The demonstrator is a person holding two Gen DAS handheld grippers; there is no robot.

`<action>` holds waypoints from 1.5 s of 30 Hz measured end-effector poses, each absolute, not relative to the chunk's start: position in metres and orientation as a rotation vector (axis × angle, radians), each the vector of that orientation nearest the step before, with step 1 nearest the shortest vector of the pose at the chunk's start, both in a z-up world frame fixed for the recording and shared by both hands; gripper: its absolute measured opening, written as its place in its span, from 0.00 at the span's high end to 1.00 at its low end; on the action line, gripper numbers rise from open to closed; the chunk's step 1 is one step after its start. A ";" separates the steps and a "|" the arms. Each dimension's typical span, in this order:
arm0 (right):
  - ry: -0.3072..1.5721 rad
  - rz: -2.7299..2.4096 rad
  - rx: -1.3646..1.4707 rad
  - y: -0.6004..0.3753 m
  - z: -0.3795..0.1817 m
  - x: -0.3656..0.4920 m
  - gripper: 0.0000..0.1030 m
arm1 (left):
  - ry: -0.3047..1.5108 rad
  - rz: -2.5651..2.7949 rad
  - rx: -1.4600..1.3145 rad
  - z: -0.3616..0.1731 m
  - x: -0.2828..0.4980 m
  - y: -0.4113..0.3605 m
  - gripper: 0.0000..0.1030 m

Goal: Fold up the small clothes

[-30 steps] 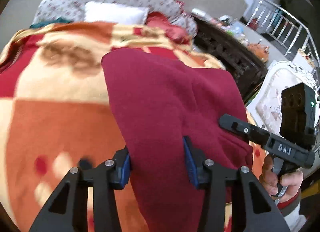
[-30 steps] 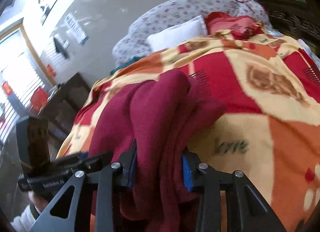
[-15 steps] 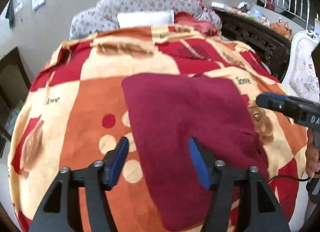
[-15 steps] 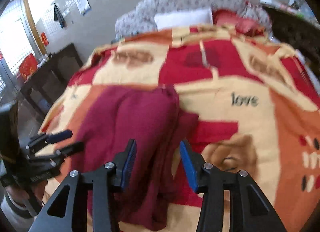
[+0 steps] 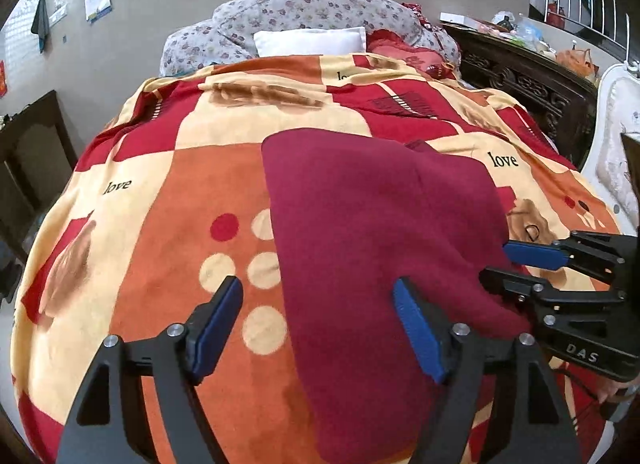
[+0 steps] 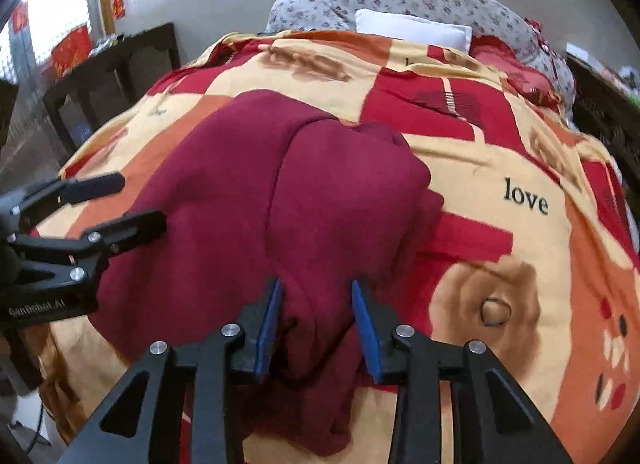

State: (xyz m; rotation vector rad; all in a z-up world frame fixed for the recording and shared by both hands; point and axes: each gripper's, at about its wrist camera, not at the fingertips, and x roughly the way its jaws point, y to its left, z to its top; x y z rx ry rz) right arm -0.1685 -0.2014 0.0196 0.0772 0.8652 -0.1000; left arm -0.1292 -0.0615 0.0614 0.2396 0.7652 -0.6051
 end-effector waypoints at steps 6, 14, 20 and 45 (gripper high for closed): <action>0.812 -0.112 0.103 -0.191 0.039 -0.185 0.55 | 0.700 -0.574 0.231 0.072 -0.142 -0.064 0.25; 0.690 -0.199 0.161 -0.181 0.067 -0.208 0.27 | 0.646 -0.498 0.170 0.089 -0.155 -0.049 0.20; 0.672 -0.259 0.147 -0.175 0.073 -0.214 0.21 | 0.642 -0.478 0.146 0.096 -0.162 -0.037 0.18; 0.683 -0.299 0.188 -0.177 0.065 -0.216 0.12 | 0.632 -0.474 0.137 0.098 -0.168 -0.034 0.18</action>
